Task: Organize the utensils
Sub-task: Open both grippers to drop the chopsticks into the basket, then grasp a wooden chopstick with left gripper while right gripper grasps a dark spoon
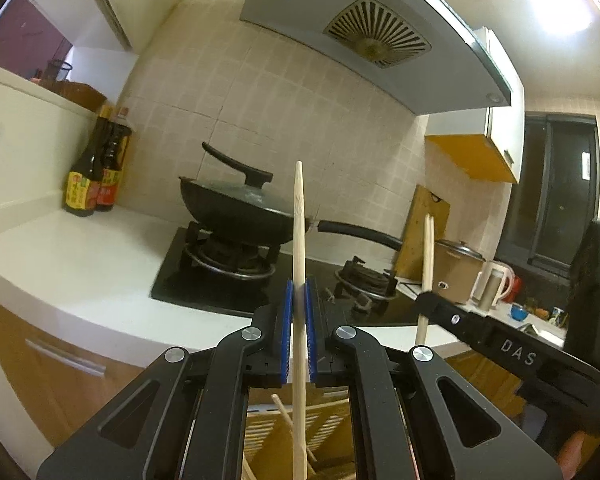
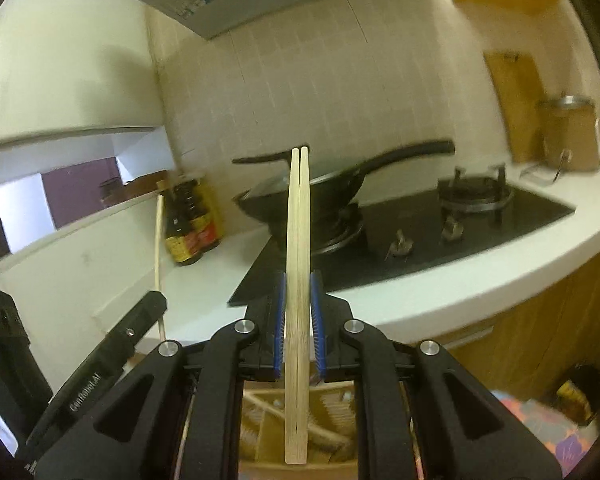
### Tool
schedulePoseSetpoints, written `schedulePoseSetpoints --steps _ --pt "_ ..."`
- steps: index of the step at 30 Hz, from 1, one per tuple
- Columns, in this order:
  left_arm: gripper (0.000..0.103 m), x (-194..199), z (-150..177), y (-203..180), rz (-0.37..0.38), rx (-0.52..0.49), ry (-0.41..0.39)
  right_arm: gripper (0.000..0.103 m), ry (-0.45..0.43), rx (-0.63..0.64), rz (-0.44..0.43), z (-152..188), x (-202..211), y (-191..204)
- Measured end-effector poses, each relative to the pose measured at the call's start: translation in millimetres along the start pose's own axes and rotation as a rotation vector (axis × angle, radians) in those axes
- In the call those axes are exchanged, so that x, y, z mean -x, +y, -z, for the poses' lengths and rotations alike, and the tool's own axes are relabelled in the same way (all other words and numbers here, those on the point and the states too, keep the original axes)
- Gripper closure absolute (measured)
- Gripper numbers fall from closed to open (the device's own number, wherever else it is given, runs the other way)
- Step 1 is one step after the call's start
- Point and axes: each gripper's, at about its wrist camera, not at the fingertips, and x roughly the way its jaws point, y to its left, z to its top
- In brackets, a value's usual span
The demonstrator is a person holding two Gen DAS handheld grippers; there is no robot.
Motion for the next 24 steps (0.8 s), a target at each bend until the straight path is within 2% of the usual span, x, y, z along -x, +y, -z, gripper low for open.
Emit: schedulePoseSetpoints --steps 4,9,12,15,17,19,24 --pt "0.099 -9.8 13.0 8.1 -0.044 -0.002 0.001 0.094 -0.049 0.073 0.041 14.5 0.0 11.6" --pt "0.098 -9.0 27.7 13.6 -0.065 -0.006 -0.001 0.093 -0.065 0.063 0.049 28.5 0.4 10.3" --pt "0.093 -1.9 30.3 17.4 -0.057 0.0 0.011 0.091 -0.031 0.077 0.034 34.6 4.9 9.8" --pt "0.087 7.9 30.7 22.8 -0.046 0.023 0.025 0.082 0.021 0.051 0.005 39.5 11.2 3.3" --pt "0.079 17.7 30.9 23.4 -0.049 0.025 0.03 0.082 0.068 -0.007 -0.027 41.5 19.1 -6.0" --pt "0.064 26.8 31.2 24.3 -0.051 0.031 0.038 0.082 0.095 -0.033 -0.043 43.6 27.2 -10.3" --pt "0.061 58.6 32.4 21.5 -0.031 0.028 0.068 0.082 0.157 -0.036 -0.038 51.0 61.4 -21.4"
